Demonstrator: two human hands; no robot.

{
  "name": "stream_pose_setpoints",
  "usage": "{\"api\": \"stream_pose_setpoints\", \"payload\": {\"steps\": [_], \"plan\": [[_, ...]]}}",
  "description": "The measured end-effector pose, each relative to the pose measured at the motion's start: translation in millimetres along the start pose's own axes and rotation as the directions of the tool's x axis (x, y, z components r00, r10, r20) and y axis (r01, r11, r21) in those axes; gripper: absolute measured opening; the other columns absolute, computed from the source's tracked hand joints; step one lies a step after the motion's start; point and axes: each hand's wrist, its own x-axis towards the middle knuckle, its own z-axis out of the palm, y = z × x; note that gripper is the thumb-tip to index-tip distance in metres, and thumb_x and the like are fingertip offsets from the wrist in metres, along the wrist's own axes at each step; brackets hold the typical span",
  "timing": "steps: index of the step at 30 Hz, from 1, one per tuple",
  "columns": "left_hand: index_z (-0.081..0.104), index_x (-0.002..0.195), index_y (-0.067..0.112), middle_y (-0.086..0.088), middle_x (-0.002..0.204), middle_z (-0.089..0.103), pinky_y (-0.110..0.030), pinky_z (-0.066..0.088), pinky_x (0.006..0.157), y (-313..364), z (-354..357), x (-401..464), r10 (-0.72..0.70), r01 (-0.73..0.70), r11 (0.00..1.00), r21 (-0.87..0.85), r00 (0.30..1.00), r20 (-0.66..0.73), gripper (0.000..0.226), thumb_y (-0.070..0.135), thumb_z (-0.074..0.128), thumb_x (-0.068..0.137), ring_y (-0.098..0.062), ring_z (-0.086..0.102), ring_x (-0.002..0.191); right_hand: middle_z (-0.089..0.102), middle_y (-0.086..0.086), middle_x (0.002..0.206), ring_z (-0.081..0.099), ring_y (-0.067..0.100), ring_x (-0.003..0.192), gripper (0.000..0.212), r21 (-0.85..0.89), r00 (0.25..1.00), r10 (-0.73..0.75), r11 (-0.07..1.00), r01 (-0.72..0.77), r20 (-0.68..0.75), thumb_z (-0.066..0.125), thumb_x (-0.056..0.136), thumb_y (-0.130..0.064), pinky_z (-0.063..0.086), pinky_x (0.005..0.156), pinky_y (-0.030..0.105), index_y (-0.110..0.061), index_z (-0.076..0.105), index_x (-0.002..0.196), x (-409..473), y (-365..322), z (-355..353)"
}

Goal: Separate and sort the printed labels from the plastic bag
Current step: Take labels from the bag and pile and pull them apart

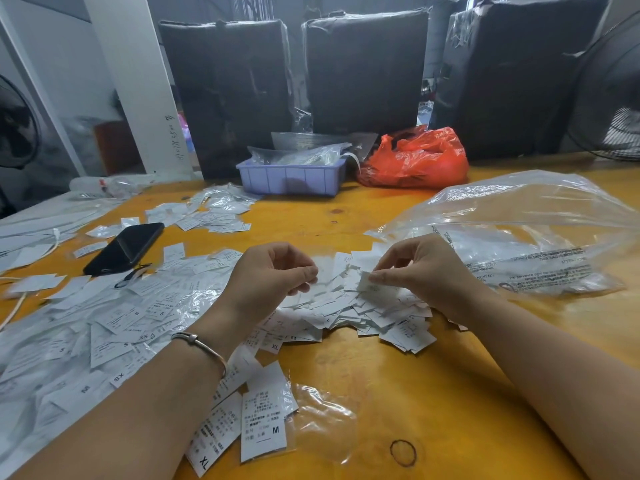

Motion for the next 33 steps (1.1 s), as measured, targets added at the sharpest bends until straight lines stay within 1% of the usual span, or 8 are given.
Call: {"api": "stream_pose_setpoints", "payload": {"steps": [9, 13, 16, 21, 25, 28, 30, 33], "plan": [[0.069, 0.084, 0.001, -0.009, 0.073, 0.074, -0.025, 0.052, 0.062, -1.1, 0.9, 0.1, 0.010, -0.010, 1.000, 0.027, 1.000, 0.004, 0.002, 0.000, 0.071, 0.083, -0.013, 0.066, 0.062, 0.065, 0.010, 0.065, 0.050, 0.006, 0.046, 0.007, 0.121, 0.978, 0.187, 0.973, -0.197, 0.089, 0.065, 0.076, -0.001, 0.040, 0.048, 0.021, 0.000, 0.068, 0.069, 0.3, 0.1, 5.2], [0.070, 0.084, 0.002, -0.008, 0.073, 0.074, -0.024, 0.052, 0.062, -1.6, 0.8, 0.0, 0.019, -0.019, 0.999, 0.034, 1.000, 0.005, 0.001, 0.001, 0.071, 0.083, -0.012, 0.066, 0.063, 0.067, 0.001, 0.072, 0.056, 0.009, 0.065, 0.012, -0.113, 0.999, 0.027, 0.993, -0.024, 0.026, 0.078, 0.075, -0.022, 0.045, 0.063, 0.027, -0.011, 0.073, 0.077, -0.7, 0.4, 0.8], [0.070, 0.083, 0.003, -0.007, 0.073, 0.074, -0.024, 0.052, 0.062, -1.8, 1.1, 0.4, 0.024, -0.024, 0.999, 0.039, 1.000, 0.002, 0.001, 0.002, 0.071, 0.083, -0.012, 0.066, 0.063, 0.065, -0.011, 0.090, 0.057, 0.007, 0.087, 0.036, -0.405, 0.986, -0.064, 0.906, 0.121, 0.152, 0.082, 0.062, -0.046, 0.049, 0.076, 0.032, -0.025, 0.072, 0.089, -3.0, -1.7, -1.2], [0.070, 0.083, 0.004, -0.008, 0.074, 0.074, -0.026, 0.053, 0.064, -1.8, 0.9, -0.4, 0.037, -0.037, 0.998, 0.046, 0.999, 0.010, 0.002, 0.003, 0.072, 0.082, -0.014, 0.067, 0.065, 0.072, -0.007, 0.084, 0.064, 0.008, 0.083, 0.024, -0.402, 0.975, -0.055, 0.905, 0.141, 0.216, 0.082, 0.064, -0.046, 0.053, 0.078, 0.040, -0.025, 0.076, 0.072, -0.1, 0.3, -3.2], [0.070, 0.084, 0.005, -0.008, 0.074, 0.075, -0.028, 0.053, 0.065, -2.4, 1.0, 0.0, 0.037, -0.038, 0.998, 0.049, 0.999, 0.011, 0.002, 0.004, 0.072, 0.082, -0.015, 0.067, 0.066, 0.074, -0.005, 0.086, 0.066, 0.001, 0.078, 0.016, -0.307, 0.975, -0.023, 0.947, 0.093, 0.223, 0.081, 0.069, -0.037, 0.052, 0.073, 0.029, -0.022, 0.077, 0.073, 2.7, 5.9, -8.7], [0.070, 0.084, 0.005, -0.007, 0.074, 0.075, -0.028, 0.053, 0.065, -2.8, 1.0, -0.2, 0.038, -0.039, 0.998, 0.054, 0.999, 0.019, 0.002, 0.005, 0.072, 0.083, -0.015, 0.067, 0.066, 0.074, -0.003, 0.080, 0.062, -0.004, 0.065, 0.005, -0.322, 0.986, -0.047, 0.942, 0.098, 0.161, 0.078, 0.076, -0.022, 0.046, 0.060, 0.020, -0.017, 0.076, 0.076, 2.6, 9.8, -5.5], [0.070, 0.085, 0.004, -0.007, 0.074, 0.075, -0.027, 0.054, 0.065, -3.0, 0.4, -0.1, 0.033, -0.034, 0.999, 0.041, 0.999, 0.020, 0.002, 0.004, 0.071, 0.083, -0.015, 0.068, 0.066, 0.072, 0.002, 0.078, 0.066, 0.007, 0.072, 0.004, -0.326, 0.992, -0.119, 0.937, 0.122, 0.030, 0.072, 0.077, -0.010, 0.053, 0.067, 0.028, -0.010, 0.075, 0.079, 3.6, 9.4, -2.7], [0.069, 0.088, 0.004, -0.009, 0.075, 0.075, -0.027, 0.055, 0.062, -1.7, -0.4, 0.1, 0.009, -0.008, 1.000, -0.018, 0.999, 0.036, 0.003, 0.006, 0.070, 0.085, -0.019, 0.070, 0.065, 0.071, 0.006, 0.079, 0.069, 0.019, 0.076, 0.009, -0.036, 0.960, -0.163, 0.987, 0.159, -0.228, 0.062, 0.081, 0.001, 0.057, 0.069, 0.033, -0.004, 0.069, 0.081, 5.2, 3.2, -6.7]]}}
